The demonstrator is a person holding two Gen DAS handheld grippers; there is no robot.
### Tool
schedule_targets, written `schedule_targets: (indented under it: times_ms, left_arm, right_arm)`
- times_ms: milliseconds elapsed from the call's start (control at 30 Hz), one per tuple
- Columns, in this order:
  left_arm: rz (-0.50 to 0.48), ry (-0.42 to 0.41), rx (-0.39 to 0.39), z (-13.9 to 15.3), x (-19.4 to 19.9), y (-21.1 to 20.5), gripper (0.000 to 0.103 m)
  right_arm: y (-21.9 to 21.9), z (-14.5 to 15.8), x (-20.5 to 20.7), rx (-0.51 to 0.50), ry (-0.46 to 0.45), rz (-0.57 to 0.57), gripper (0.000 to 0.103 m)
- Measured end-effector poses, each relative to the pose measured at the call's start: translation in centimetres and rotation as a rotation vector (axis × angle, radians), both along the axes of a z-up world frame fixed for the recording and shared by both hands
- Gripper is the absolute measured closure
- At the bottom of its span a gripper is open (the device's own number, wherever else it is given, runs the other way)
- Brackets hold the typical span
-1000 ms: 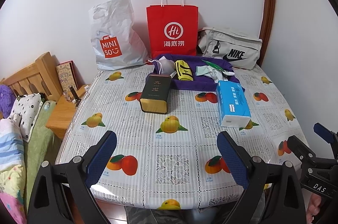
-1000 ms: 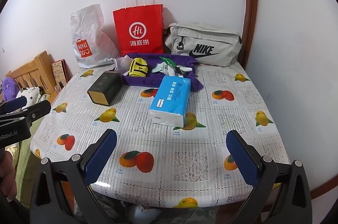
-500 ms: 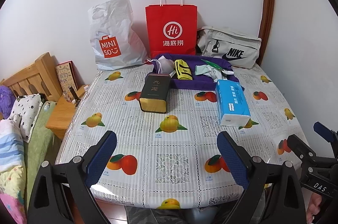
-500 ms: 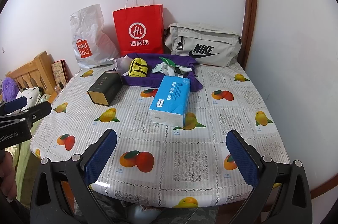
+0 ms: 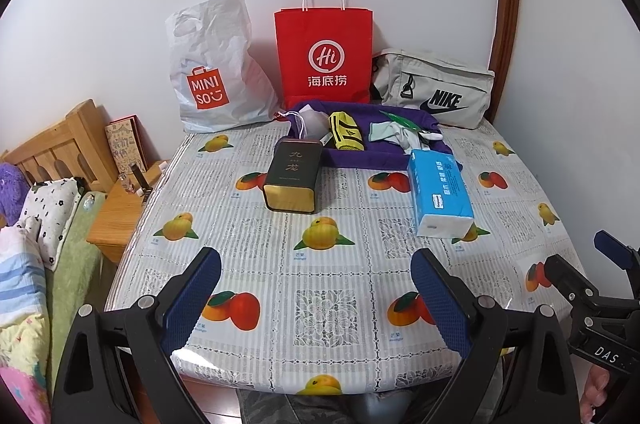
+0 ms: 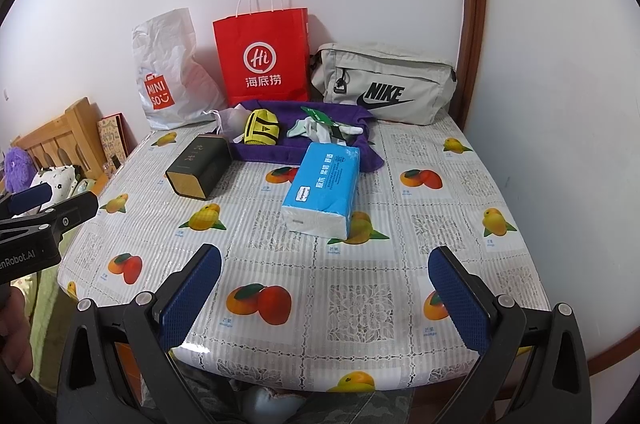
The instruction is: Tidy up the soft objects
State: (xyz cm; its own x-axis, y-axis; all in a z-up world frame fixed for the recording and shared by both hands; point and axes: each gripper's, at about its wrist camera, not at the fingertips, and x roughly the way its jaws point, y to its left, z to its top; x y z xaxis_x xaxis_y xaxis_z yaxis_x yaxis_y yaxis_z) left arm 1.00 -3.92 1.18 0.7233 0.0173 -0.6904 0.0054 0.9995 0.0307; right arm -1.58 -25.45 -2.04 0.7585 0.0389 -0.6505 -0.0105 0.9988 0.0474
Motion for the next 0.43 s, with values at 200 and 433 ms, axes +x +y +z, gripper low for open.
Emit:
schedule_targets:
  times_ms: [200, 433]
  left_arm:
    - [-0.002, -0.003, 0.002, 0.02, -0.05, 0.06, 0.007]
    - [0.0, -0.005, 0.003, -0.04, -0.03, 0.01, 0.007]
  right_arm:
    - [-0.03, 0.0, -0.08, 0.001, 0.001, 0.002, 0.001]
    - [0.0, -0.03, -0.08, 0.0, 0.003, 0.003, 0.001]
